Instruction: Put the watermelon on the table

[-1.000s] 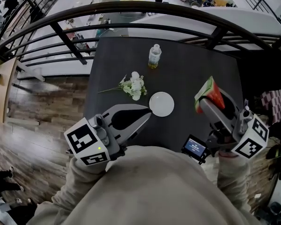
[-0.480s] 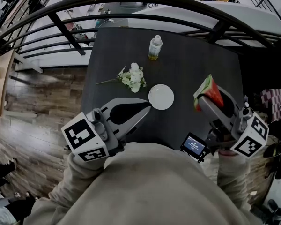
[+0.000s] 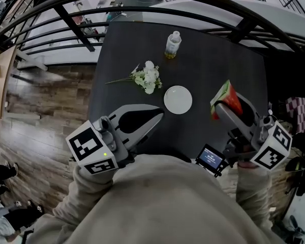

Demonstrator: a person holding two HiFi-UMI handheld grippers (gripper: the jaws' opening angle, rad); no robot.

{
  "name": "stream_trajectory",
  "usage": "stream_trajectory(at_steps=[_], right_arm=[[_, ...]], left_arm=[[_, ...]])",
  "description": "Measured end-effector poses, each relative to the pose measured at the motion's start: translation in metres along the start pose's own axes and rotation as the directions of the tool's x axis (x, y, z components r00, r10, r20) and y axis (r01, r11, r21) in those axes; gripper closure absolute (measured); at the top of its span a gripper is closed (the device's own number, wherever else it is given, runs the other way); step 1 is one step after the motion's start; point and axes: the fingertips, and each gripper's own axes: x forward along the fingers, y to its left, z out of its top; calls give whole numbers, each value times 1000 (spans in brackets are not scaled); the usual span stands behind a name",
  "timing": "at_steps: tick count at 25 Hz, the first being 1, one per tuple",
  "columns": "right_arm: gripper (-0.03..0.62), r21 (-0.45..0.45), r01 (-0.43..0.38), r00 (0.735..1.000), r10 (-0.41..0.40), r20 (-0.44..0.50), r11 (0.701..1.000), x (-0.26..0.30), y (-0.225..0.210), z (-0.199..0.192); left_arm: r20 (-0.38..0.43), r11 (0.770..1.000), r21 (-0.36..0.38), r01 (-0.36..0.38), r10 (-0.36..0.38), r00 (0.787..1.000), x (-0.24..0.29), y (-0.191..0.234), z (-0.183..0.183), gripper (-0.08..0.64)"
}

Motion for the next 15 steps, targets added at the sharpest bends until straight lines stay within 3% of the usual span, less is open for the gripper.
stream_trajectory(at_steps=[15], right_arm=[[397, 28, -4, 999, 6, -51, 1000, 13, -11, -22]], left_arm=[[7, 996, -73, -45, 46, 999, -11, 14, -24, 557]])
